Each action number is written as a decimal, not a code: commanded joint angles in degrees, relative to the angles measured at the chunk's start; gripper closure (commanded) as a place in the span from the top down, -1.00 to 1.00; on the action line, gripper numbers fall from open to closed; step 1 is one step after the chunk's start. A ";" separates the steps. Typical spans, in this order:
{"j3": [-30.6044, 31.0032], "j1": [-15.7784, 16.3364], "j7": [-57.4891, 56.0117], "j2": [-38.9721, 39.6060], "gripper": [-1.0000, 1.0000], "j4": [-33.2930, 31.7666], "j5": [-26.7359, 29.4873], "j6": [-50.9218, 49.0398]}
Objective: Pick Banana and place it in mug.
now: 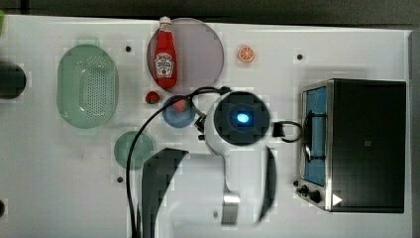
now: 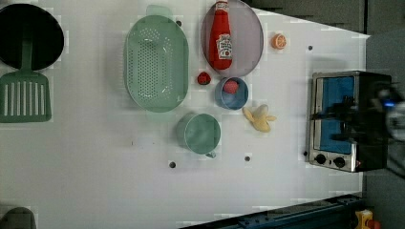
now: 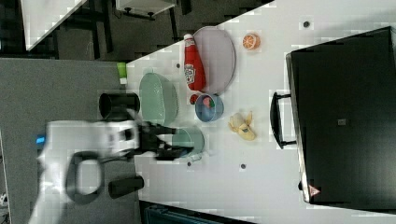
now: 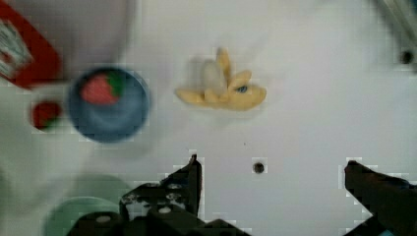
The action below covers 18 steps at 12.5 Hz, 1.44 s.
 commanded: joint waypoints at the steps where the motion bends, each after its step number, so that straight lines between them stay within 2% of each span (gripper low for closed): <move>1: -0.97 0.20 -9.16 1.77 1.00 -3.00 -0.38 6.77; 6: -0.79 0.24 -15.50 12.24 1.00 -7.10 -0.38 18.56; 11: -0.51 0.33 -15.88 21.87 1.00 -8.19 -0.38 32.16; 16: 0.14 0.33 -15.86 28.36 1.00 -9.27 -0.37 43.31; 18: 0.52 0.32 -15.86 29.86 1.00 -9.59 -0.37 44.87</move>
